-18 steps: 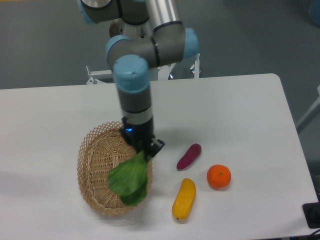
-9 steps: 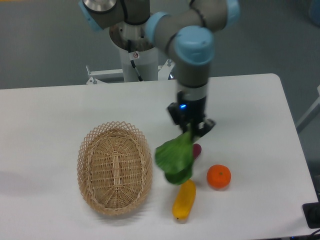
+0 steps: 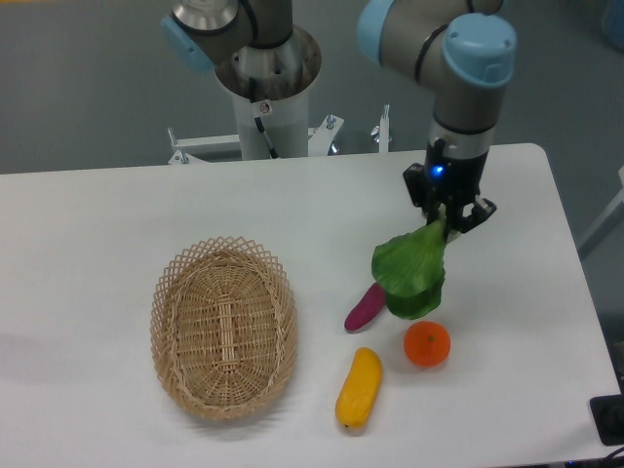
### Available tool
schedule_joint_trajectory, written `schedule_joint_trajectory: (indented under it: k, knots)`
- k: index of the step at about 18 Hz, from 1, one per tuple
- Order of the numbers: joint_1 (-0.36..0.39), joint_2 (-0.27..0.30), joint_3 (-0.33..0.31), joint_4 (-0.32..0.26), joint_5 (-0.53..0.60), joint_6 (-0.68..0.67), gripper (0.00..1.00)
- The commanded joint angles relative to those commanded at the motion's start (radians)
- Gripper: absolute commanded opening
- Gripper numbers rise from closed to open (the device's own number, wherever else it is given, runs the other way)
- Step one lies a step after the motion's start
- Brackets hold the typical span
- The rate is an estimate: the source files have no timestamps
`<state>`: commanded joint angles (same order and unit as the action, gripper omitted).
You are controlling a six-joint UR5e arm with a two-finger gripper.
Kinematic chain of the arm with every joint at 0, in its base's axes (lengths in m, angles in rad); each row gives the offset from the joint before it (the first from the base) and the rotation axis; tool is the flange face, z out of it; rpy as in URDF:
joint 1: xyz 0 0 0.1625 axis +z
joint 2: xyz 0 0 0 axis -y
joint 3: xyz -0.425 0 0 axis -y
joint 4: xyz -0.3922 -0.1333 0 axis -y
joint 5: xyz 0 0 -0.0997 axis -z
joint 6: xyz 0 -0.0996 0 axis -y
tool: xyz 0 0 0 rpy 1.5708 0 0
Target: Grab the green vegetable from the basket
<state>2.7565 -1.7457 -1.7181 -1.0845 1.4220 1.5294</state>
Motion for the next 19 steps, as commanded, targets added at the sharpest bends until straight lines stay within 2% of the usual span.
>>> schedule_joint_trajectory:
  k: [19]
  knots:
    - [0.002, 0.011, -0.020, 0.003, -0.002, 0.000, 0.25]
